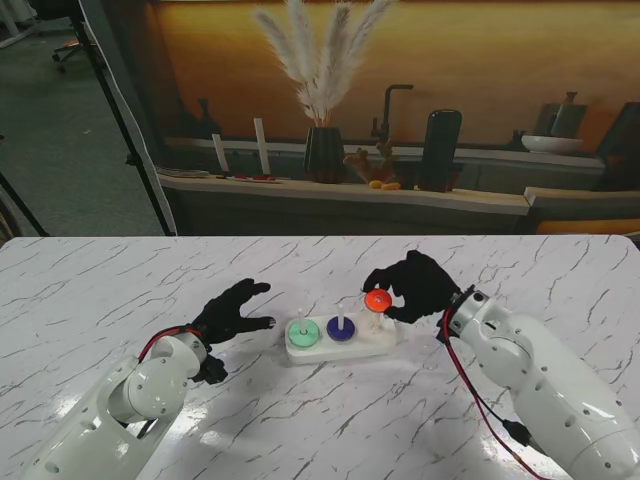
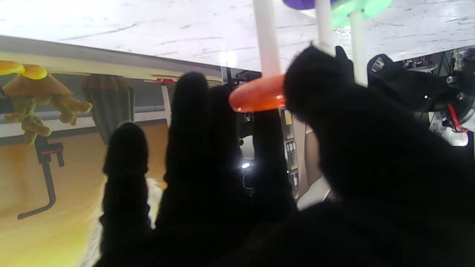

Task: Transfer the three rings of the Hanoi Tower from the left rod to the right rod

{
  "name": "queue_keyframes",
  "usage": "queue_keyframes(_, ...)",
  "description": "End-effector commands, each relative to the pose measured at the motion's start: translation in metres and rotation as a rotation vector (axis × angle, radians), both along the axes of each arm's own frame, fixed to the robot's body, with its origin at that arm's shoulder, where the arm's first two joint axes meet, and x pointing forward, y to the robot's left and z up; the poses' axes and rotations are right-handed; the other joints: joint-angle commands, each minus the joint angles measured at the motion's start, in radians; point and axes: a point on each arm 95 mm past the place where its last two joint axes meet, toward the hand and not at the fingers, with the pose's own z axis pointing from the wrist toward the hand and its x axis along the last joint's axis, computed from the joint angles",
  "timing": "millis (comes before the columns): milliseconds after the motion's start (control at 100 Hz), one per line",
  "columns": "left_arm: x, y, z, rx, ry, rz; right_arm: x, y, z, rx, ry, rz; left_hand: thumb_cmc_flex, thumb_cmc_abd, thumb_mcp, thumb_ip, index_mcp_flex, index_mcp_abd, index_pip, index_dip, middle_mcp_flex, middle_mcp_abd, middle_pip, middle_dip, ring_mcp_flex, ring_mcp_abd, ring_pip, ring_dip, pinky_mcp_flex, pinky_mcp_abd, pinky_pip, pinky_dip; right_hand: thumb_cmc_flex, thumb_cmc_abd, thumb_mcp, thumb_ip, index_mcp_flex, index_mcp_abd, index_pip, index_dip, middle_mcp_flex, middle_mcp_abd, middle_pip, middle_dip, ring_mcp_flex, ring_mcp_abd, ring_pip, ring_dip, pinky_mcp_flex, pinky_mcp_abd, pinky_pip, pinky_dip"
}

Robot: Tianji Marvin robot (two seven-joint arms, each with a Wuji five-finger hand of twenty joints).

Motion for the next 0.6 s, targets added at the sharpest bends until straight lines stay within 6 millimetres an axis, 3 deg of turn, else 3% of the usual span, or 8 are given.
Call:
queue_keyframes(0,-0.003,-0.003,-0.002,-0.011,0.005,-0.02,0.0,0.004,0.008,0.01,-0.022,0.015,-0.017,0.032,-0.027,-0.044,-0.026,-0.028,-0.004,-0.017,0.018,-0.021,0.001,0.009,-0.027,-0.027,-0.021,-0.006,-0.02,-0.005,-0.038,-0.007,0.143,0.126,0.163,0.085,0.075,-0.075,0.128,0.017,0.102,-0.116,0.093,0.049,0.031,-0.028,0.026,0.002,-0.001,0.043,0.026,-0.009)
queue_keyframes(330,-0.004,-0.002,-0.002,-0.014,0.004,-0.014,0.011,0.005,0.031,0.021,-0.068,0.029,-0.016,0.031,-0.026,-0.044,-0.026,-0.028,-0.004,-0.017,0.018,-0.02,0.001,0.009,-0.026,-0.025,-0.021,-0.007,-0.019,-0.005,-0.039,-0.005,0.144,0.125,0.165,0.084,0.074,-0.08,0.128,0.016,0.102,-0.12,0.088,0.052,0.03,-0.031,0.021,0.006,-0.003,0.038,0.022,-0.011)
queue_keyframes(590,-0.004,0.004,-0.002,-0.008,0.008,0.006,0.022,0.021,0.042,0.085,-0.043,0.056,-0.011,0.027,-0.025,-0.044,-0.027,-0.026,-0.004,-0.017,0.018,-0.019,0.001,0.009,-0.025,-0.024,-0.02,-0.006,-0.019,-0.005,-0.04,-0.004,0.147,0.128,0.164,0.081,0.074,-0.08,0.129,0.017,0.103,-0.119,0.084,0.055,0.031,-0.031,0.017,0.009,-0.004,0.035,0.019,-0.012)
